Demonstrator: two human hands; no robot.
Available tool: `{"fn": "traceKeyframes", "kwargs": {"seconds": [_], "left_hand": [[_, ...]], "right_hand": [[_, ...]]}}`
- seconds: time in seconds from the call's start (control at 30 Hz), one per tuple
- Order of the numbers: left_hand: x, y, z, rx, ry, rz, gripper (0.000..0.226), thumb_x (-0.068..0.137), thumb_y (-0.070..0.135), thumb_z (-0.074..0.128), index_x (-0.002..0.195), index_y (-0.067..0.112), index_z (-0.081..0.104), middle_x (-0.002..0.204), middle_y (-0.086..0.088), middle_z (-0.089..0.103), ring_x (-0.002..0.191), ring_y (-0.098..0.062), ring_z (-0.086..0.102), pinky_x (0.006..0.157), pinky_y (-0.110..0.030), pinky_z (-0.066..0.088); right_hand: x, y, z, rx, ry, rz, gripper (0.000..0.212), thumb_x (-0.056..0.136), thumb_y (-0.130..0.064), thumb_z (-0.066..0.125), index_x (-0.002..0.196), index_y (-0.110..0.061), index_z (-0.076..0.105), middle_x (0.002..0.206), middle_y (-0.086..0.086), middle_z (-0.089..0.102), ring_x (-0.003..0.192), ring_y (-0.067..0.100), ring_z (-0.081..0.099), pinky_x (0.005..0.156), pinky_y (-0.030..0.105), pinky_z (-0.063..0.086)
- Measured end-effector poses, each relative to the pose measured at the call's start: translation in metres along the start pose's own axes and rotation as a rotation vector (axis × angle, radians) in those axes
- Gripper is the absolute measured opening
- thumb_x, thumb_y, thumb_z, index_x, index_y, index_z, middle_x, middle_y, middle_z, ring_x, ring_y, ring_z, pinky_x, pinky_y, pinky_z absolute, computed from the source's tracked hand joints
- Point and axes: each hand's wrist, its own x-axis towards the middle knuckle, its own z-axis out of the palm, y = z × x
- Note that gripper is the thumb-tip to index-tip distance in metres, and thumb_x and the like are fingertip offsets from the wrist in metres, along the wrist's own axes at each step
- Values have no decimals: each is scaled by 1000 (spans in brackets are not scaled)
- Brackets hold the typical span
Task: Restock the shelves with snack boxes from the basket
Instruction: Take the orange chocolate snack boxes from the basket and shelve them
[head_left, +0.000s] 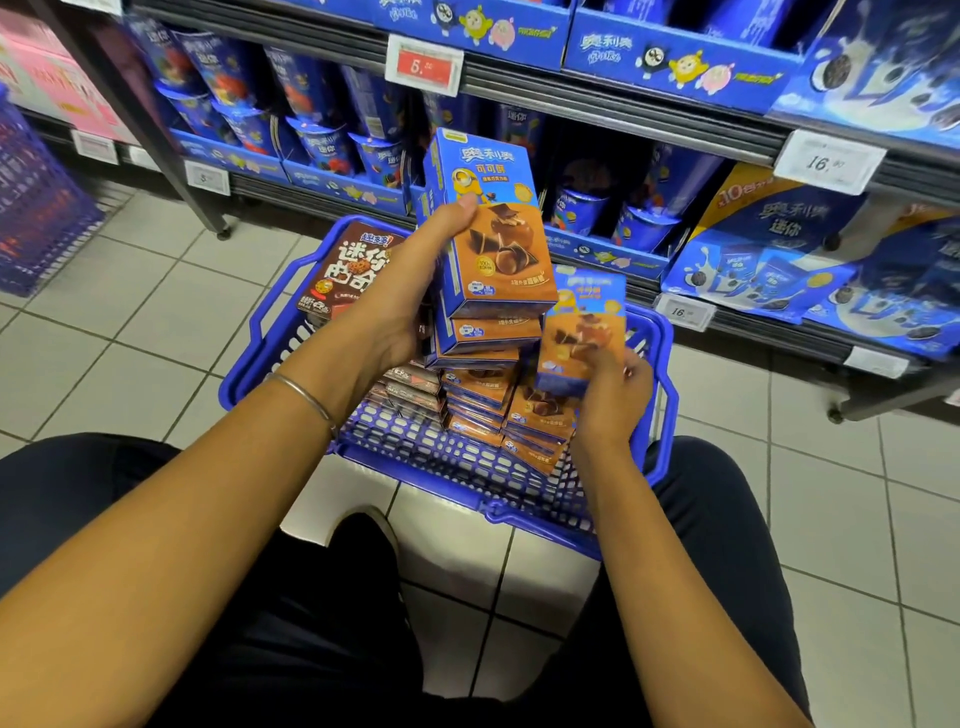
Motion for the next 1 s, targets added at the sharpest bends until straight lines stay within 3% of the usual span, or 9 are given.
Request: {"fn": "traceKeyframes", "kwargs": {"seconds": [0.17,0.27,0.37,0.43,0.53,0.6,0.7,0.83,1.0], "left_hand": [[6,1,-1,-31,20,2,33,94,61,67,83,37,86,99,1,83,82,-16,81,56,-31,63],[9,1,-3,-85,8,-4,38,97,60,63,89,31,88,109,-4,82,93,-23,81,63,-36,64],[10,3,-5,-99,14,-3,40,96,58,66,96,25,87,112,-7,81,98,-27,80,67,-38,65],[11,2,-5,-63,39,19,40,94,56,70,108,21,84,113,-8,81,100,-27,80,68,-37,65],[10,0,-3,-38,54,26,41,94,54,71,114,19,79,112,-9,81,99,-27,80,66,-34,64],[11,0,-3,-35,49,17,44,94,53,71,122,20,76,113,-9,81,100,-28,80,66,-35,64],[15,-1,-5,-30,70,11,69,90,53,76,147,19,56,122,-6,79,104,-27,79,69,-36,65],[22,-4,-8,-24,35,14,97,82,64,79,159,20,40,130,-5,76,110,-29,77,85,-45,65],[44,-8,-13,-5,70,2,92,89,86,40,158,26,44,137,-6,72,117,-34,74,106,-56,55]], "right_hand": [[-7,-64,11,352,-287,75,13,89,-12,57,96,-13,68,91,4,74,86,24,74,75,36,58],[-9,-89,16,498,-466,160,12,89,-9,57,96,-12,66,98,7,73,96,27,71,89,42,57],[-10,-100,19,524,-561,211,22,91,-14,53,110,-8,62,110,11,69,99,28,69,81,37,57],[-10,-104,22,502,-595,248,27,91,-17,53,116,-10,59,115,10,67,101,27,67,84,35,52],[-15,-104,31,281,-619,214,10,91,-22,59,98,-20,66,106,4,72,98,25,69,91,39,51],[-19,-100,35,176,-639,200,5,89,-28,64,91,-25,68,108,6,73,104,26,69,103,51,49],[-23,-96,38,146,-721,187,8,90,-28,65,92,-24,71,108,9,71,103,30,69,103,63,46],[-21,-95,41,103,-740,143,15,94,-23,61,107,-18,67,104,7,72,98,27,70,97,61,52],[-17,-88,43,52,-764,203,17,95,-25,59,110,-17,64,107,10,70,98,32,69,96,69,47]]}}
